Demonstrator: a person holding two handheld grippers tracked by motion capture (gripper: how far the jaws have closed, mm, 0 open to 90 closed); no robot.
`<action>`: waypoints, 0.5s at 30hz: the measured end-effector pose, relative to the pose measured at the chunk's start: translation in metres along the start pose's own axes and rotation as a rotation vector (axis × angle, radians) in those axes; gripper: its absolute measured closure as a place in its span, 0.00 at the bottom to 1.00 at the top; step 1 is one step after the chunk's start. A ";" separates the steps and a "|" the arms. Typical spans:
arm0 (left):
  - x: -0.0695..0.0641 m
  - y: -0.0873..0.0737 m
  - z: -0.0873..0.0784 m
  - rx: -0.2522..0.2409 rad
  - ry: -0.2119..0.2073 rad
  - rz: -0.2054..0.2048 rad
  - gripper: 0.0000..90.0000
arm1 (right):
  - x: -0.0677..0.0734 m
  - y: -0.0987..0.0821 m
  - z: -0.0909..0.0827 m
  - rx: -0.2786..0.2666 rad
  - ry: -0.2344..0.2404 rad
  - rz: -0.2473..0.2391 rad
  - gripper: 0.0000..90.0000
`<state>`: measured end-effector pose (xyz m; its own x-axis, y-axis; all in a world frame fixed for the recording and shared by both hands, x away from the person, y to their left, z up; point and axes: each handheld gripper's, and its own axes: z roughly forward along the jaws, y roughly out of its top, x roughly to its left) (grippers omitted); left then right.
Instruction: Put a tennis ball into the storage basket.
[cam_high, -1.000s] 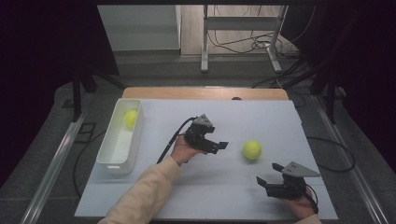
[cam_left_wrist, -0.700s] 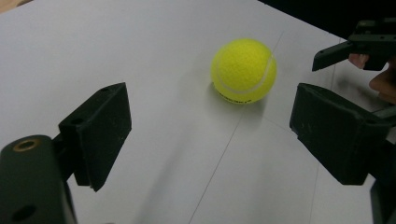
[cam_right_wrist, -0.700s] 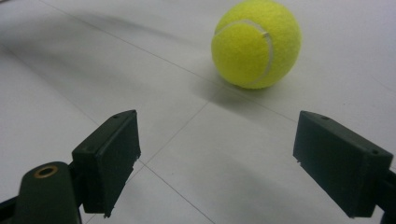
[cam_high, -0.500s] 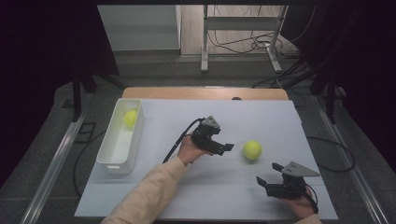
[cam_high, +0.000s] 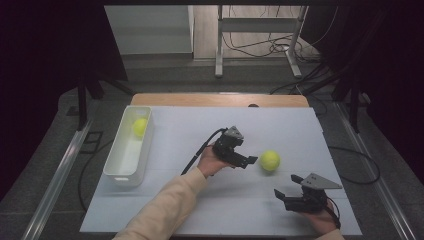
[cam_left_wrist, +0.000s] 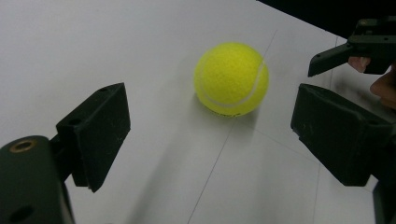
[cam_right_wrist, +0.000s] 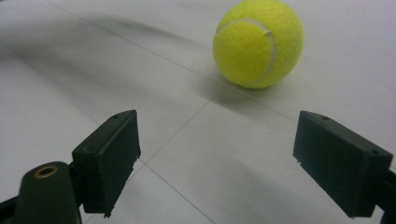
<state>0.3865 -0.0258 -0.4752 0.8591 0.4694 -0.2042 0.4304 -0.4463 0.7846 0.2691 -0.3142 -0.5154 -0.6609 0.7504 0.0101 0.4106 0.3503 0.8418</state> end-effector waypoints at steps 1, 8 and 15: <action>-0.001 0.000 0.002 -0.003 -0.001 -0.005 0.14 | 0.000 0.000 0.000 -0.001 0.002 0.002 0.17; -0.003 0.003 0.012 0.013 -0.011 0.000 0.13 | 0.000 0.000 0.001 0.002 0.003 -0.002 0.17; -0.006 0.006 0.022 0.034 -0.010 0.016 0.12 | 0.000 0.000 0.001 -0.001 0.003 0.002 0.17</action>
<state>0.3901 -0.0481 -0.4826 0.8687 0.4542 -0.1978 0.4255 -0.4797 0.7674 0.2695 -0.3136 -0.5156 -0.6623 0.7492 0.0134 0.4115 0.3487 0.8421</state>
